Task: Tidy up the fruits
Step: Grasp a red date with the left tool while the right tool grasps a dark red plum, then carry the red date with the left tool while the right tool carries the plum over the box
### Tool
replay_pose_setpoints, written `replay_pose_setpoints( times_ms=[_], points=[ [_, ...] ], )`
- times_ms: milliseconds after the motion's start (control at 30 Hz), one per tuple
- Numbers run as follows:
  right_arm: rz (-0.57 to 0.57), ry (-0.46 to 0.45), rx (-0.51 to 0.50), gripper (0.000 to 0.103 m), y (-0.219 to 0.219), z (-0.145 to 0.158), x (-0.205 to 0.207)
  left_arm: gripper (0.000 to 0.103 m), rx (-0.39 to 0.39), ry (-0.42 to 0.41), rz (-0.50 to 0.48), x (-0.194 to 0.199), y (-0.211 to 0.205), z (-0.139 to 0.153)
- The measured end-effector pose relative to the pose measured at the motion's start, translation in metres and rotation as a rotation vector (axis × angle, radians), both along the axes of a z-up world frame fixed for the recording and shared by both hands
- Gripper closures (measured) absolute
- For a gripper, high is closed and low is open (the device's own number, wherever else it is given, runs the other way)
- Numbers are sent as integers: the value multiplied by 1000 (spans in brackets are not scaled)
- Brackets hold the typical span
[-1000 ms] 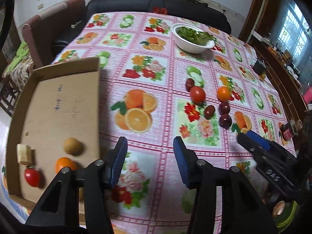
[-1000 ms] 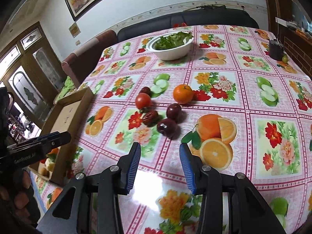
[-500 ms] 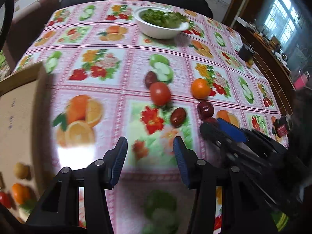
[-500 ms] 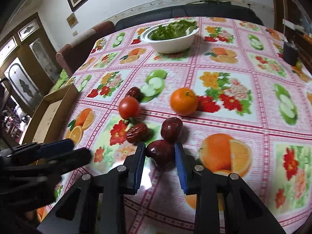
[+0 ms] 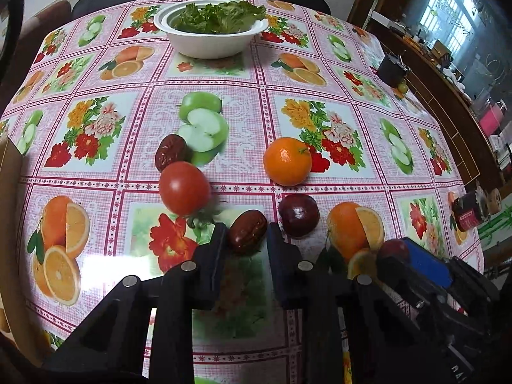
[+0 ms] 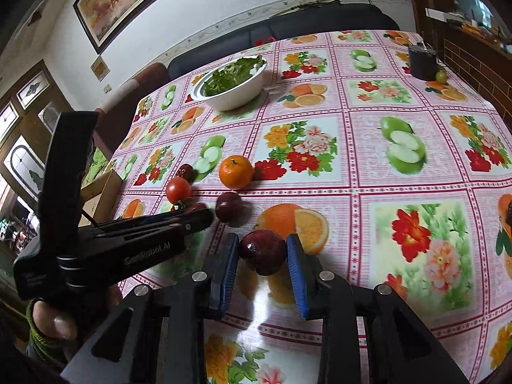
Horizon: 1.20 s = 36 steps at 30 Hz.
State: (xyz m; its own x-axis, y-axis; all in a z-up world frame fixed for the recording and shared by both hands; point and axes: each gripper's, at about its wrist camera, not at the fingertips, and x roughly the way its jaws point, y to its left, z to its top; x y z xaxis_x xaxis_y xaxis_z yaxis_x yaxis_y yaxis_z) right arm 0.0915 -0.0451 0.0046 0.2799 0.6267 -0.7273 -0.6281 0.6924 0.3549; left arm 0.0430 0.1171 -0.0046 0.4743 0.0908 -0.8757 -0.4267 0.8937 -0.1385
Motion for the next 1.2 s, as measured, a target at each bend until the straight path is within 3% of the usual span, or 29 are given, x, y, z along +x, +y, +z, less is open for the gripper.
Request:
replay_pose_setpoints(
  times_ms=[333, 600, 1200],
  points=[
    [36, -18, 12, 72, 9, 9, -16, 81, 44, 0, 67, -43, 0, 16],
    [92, -36, 8, 72, 30, 17, -38, 81, 141, -25, 172, -86, 14, 40],
    [211, -69, 15, 72, 78, 33, -84, 80, 170, -32, 293, -145, 51, 53]
  ],
)
